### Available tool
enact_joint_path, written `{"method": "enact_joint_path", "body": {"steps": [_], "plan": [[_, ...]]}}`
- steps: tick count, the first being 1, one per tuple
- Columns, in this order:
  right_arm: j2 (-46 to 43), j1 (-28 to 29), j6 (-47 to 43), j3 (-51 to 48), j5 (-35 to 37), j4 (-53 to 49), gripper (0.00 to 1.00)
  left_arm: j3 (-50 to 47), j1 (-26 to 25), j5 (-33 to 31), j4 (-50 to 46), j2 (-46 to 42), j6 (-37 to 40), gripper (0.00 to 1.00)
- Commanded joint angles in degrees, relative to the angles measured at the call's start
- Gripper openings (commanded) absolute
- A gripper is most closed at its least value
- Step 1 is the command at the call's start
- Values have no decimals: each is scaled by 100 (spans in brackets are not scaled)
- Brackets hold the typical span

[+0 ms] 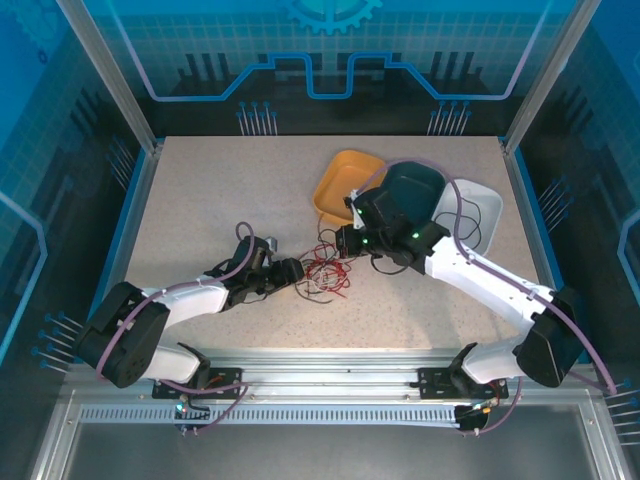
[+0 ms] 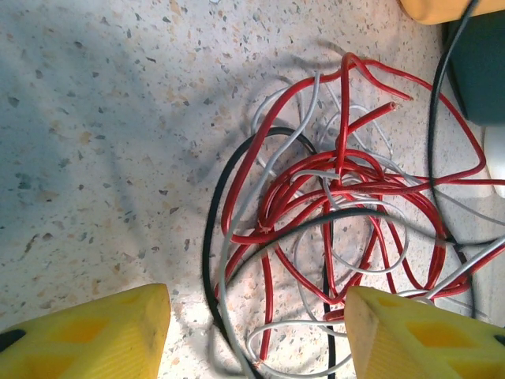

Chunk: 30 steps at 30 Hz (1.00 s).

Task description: Untangle the cables

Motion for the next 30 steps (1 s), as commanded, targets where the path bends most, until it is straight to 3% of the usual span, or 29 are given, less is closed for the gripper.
{"method": "enact_joint_path", "body": {"steps": [1, 30], "plan": [[-176, 152, -338, 422, 248, -202, 0, 66, -51, 117, 87, 21, 69, 61], [-681, 520, -1442, 1964, 1200, -841, 0, 93, -51, 129, 93, 100, 7, 62]]}}
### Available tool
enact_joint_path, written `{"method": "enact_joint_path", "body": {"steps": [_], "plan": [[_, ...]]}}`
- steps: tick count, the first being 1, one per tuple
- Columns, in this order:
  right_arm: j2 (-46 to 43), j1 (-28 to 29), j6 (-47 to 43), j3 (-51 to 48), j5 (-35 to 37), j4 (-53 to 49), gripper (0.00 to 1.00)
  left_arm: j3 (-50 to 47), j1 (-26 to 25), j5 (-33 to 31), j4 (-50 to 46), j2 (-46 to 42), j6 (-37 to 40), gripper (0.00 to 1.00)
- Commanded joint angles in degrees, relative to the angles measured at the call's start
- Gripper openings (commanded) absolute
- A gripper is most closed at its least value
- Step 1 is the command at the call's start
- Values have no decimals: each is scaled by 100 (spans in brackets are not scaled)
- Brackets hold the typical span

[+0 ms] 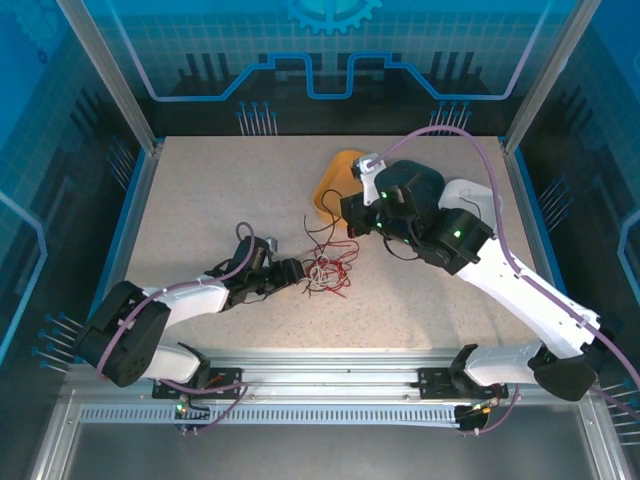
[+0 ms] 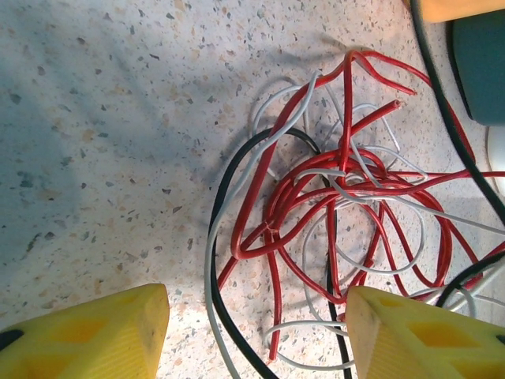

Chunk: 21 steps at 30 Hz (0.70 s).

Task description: Untangle the cables

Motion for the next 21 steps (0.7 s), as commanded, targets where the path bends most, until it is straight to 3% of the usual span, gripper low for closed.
{"method": "enact_joint_path", "body": {"steps": [1, 21], "plan": [[-68, 73, -251, 341, 134, -146, 0, 93, -49, 127, 92, 58, 9, 61], [15, 92, -728, 1431, 1018, -898, 0, 75, -58, 121, 147, 92, -9, 62]]}}
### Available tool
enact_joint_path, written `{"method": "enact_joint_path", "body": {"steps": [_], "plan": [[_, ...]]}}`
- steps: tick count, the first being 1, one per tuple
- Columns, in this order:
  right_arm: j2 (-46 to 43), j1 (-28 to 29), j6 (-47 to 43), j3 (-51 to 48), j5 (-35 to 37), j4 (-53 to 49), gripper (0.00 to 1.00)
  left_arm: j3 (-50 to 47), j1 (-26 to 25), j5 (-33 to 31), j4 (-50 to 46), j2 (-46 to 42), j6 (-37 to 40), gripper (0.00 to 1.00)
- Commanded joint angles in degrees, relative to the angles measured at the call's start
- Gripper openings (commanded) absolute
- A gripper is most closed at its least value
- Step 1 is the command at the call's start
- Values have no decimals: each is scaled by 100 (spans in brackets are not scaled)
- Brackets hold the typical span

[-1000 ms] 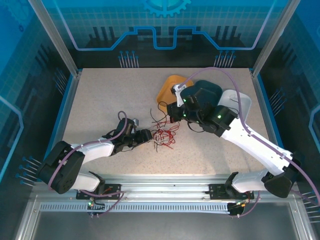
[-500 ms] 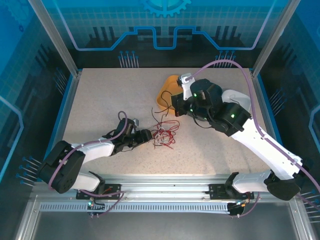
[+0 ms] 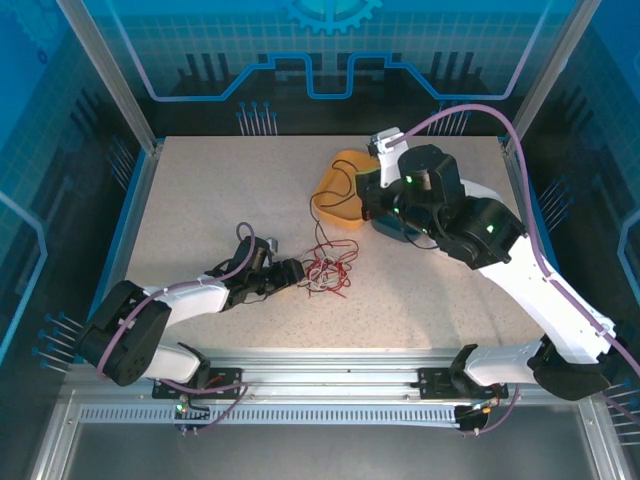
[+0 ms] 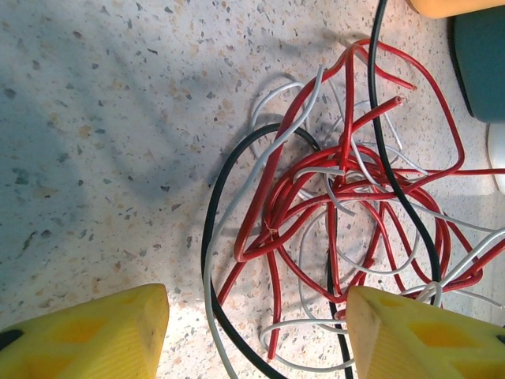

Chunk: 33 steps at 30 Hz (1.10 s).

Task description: Untangle the cables

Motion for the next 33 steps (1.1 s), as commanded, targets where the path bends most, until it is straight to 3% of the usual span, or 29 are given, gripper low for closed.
{"method": "enact_joint_path", "body": {"steps": [1, 14, 26, 33], "plan": [[-17, 89, -158, 180, 366, -214, 0, 76, -54, 84, 125, 65, -8, 62], [-421, -299, 1, -174, 1517, -331, 0, 55, -58, 85, 38, -86, 64, 62], [-922, -1903, 14, -612, 1464, -229, 0, 99, -121, -5, -179, -386, 152, 65], [-933, -2889, -324, -777, 1152, -12, 0, 174, -135, -45, -323, -381, 192, 73]]}}
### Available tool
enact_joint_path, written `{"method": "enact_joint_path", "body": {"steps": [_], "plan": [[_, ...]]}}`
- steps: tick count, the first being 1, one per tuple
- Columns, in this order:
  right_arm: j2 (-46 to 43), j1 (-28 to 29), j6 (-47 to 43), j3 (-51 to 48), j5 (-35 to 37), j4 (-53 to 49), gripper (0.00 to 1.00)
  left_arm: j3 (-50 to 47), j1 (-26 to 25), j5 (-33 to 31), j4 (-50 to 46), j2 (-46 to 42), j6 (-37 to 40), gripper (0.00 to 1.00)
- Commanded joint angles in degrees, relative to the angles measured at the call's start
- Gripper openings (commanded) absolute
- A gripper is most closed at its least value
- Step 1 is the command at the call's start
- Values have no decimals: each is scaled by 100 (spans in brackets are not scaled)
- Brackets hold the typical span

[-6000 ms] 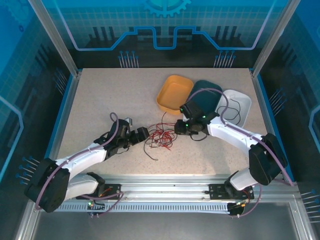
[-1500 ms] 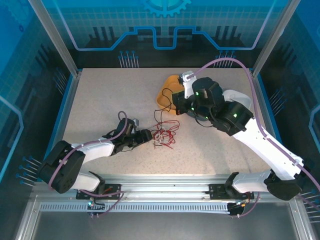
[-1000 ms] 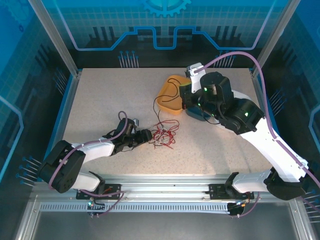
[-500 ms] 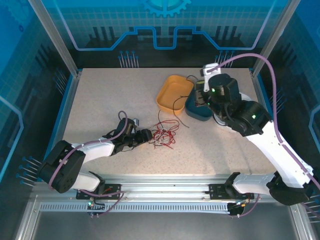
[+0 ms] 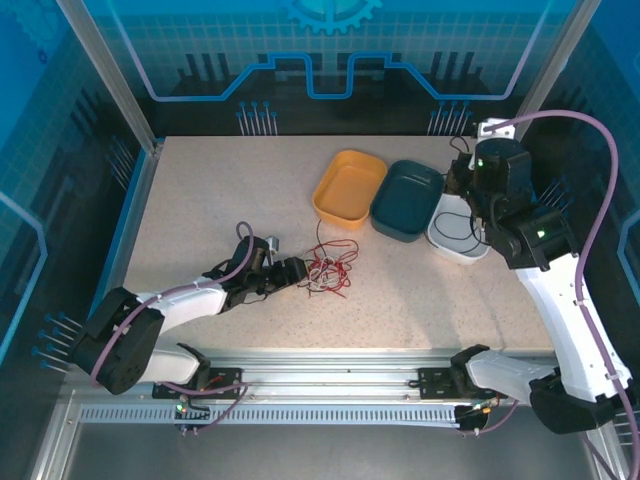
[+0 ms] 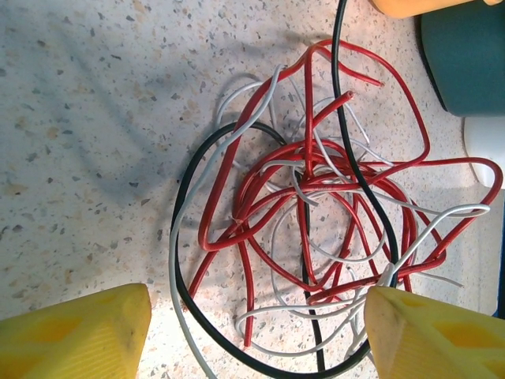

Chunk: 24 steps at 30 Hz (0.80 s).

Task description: Untangle the cables

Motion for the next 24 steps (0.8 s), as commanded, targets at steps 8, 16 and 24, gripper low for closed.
{"method": "enact_joint_path", "body": {"steps": [8, 16, 24], "plan": [[124, -889, -834, -96, -283, 439, 0, 113, -45, -161, -416, -432, 92, 88], [146, -1344, -982, -317, -755, 582, 0, 187, -39, -361, -841, -788, 265, 99], [390, -1427, -1092, -489, -817, 594, 0, 330, -36, -569, -1324, -1194, 469, 99]]}}
